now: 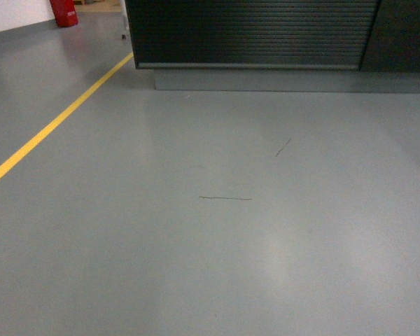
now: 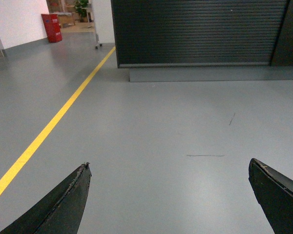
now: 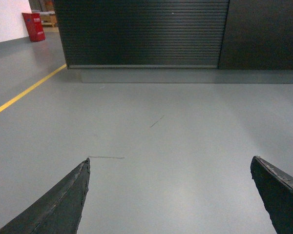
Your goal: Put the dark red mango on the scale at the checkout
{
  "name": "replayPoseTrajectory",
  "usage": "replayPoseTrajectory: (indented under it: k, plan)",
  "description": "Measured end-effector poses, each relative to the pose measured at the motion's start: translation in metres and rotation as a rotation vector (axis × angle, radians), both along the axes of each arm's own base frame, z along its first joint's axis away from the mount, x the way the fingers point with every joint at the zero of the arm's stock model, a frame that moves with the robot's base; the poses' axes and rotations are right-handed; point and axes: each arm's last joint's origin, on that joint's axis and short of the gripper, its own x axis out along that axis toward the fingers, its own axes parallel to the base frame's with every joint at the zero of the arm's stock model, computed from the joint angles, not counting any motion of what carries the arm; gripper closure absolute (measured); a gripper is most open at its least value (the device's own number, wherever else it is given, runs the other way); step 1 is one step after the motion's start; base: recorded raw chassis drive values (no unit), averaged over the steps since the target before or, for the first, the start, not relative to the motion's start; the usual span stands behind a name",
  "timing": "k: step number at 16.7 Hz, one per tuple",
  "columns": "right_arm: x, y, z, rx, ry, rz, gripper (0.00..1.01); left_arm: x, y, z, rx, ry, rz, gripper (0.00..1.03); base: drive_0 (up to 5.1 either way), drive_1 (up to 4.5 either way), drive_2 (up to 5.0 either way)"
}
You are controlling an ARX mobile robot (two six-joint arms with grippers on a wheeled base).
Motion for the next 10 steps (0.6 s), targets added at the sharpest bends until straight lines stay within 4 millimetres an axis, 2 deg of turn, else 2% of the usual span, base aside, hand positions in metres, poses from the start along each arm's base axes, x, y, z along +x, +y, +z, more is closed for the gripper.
replayPoseTrajectory:
  k: [3,10]
  plan:
    - [0.0000,0.0000,0.0000,0.000,0.000,0.000,0.03,0.0000,0.0000,0.0000,0.000,0.000,0.000,0.05,0.1,1.38,-1.2]
    - [0.0000,0.0000,-0.0001,0.000,0.002,0.000,0.03,0.0000,0.0000,0.0000,0.000,0.000,0.000,0.05,0.2,4.46,-4.1]
